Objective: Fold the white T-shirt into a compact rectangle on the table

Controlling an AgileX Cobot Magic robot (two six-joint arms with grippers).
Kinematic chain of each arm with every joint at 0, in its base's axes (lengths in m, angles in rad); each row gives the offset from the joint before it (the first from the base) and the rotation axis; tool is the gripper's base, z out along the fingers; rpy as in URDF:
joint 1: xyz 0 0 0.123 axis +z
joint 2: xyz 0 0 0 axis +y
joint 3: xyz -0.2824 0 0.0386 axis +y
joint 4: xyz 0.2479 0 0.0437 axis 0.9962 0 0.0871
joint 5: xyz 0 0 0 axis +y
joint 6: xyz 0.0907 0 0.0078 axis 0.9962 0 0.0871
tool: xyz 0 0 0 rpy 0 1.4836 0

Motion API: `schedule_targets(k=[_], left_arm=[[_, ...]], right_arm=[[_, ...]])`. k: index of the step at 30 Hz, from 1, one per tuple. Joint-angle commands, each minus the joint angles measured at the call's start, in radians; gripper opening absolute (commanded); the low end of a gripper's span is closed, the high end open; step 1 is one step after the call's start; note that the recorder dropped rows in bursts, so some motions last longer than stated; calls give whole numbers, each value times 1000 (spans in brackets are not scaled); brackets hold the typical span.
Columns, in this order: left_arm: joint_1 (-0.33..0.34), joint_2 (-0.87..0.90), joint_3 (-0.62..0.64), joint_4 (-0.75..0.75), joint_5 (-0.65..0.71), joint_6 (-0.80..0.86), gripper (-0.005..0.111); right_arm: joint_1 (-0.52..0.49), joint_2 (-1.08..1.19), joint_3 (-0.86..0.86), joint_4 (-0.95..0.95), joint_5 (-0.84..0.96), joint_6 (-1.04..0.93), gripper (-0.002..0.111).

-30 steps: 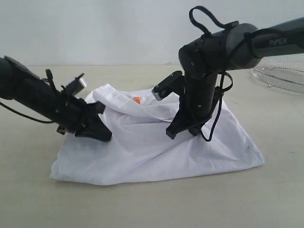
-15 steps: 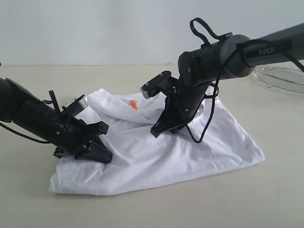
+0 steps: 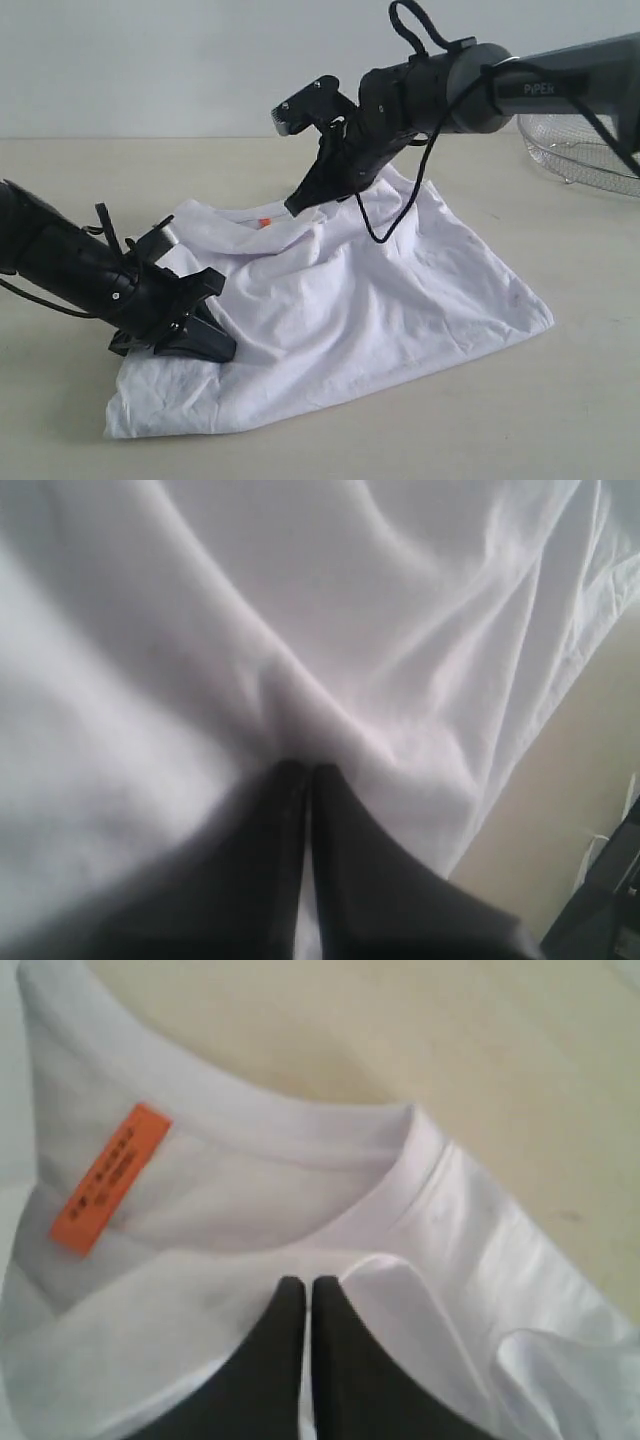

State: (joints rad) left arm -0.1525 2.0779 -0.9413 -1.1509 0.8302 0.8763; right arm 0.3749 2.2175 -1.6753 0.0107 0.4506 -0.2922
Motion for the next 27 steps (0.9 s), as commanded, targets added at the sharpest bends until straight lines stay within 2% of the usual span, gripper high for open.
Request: schedule_targets(k=[1, 9, 17, 27], left_arm=[[-9, 28, 45, 140, -51, 11, 5], [-7, -23, 45, 140, -53, 40, 5], [-3, -160, 45, 140, -123, 37, 5], [107, -256, 24, 135, -238, 39, 5]], right_arm=[[-40, 77, -111, -17, -6, 18, 0], [-116, 12, -150, -26, 127, 72, 0], [-143, -49, -141, -18, 544, -24, 0], [-143, -53, 55, 5, 473, 18, 0]])
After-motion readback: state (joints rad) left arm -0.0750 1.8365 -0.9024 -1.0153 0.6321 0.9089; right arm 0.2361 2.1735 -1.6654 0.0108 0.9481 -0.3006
